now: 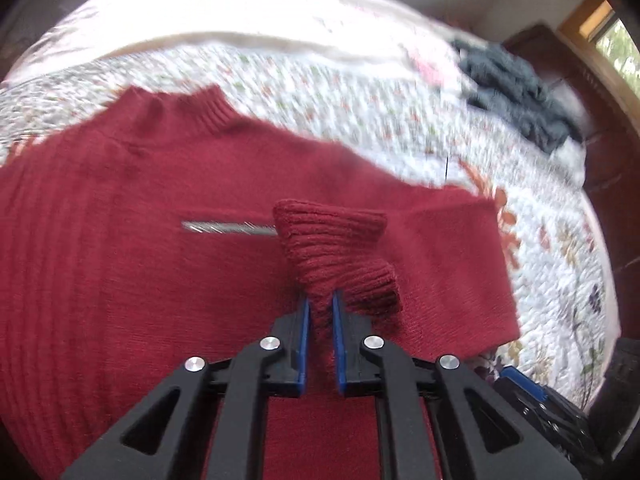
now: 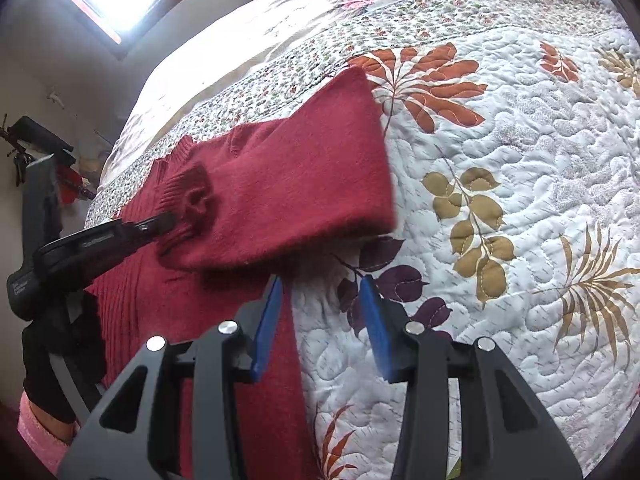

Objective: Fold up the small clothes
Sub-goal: 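Carry the sleeve cuff with the right tool across the sweater body, then lay the sleeve on the sweater and open the right tool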

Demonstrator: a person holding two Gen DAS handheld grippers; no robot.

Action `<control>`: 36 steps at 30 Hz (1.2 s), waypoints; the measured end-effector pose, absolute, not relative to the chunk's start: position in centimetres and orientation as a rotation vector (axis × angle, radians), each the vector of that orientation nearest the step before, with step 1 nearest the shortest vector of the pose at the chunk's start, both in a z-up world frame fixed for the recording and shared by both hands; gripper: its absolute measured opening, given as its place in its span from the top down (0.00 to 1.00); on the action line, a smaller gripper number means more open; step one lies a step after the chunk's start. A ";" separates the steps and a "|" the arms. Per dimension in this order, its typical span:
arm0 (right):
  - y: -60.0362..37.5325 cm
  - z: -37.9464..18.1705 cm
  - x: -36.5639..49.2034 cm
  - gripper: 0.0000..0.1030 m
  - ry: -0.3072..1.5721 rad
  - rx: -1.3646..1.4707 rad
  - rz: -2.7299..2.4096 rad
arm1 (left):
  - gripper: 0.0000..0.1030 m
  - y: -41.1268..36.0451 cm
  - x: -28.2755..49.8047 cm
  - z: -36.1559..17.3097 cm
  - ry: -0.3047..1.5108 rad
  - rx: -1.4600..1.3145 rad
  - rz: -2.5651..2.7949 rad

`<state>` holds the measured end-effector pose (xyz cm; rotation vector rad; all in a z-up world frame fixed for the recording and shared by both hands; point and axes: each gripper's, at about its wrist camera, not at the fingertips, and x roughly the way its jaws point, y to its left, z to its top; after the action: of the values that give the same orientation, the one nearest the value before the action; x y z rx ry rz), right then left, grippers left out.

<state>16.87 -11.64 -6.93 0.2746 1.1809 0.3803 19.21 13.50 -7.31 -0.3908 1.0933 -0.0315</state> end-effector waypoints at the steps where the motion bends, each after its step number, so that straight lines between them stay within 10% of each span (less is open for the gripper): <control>1: -11.5 -6.8 17.1 0.60 1.178 0.278 0.381 | 0.90 14.4 18.9 -6.9 1.072 -0.397 -0.015; 21: -3.8 -11.6 23.5 0.58 1.309 0.226 0.347 | 0.89 28.2 15.4 -8.4 1.041 -0.442 0.150; 30: -3.3 -8.5 21.5 0.56 1.212 0.146 0.330 | 0.48 28.5 12.4 -5.8 0.971 -0.323 0.229; 36: -1.0 -6.3 21.0 0.56 1.181 0.142 0.414 | 0.42 23.0 14.3 -5.4 0.980 -0.111 0.168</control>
<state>21.00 -0.99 -6.31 0.1418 1.1808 0.4144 14.26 23.00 -5.36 -0.1108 0.9800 0.1682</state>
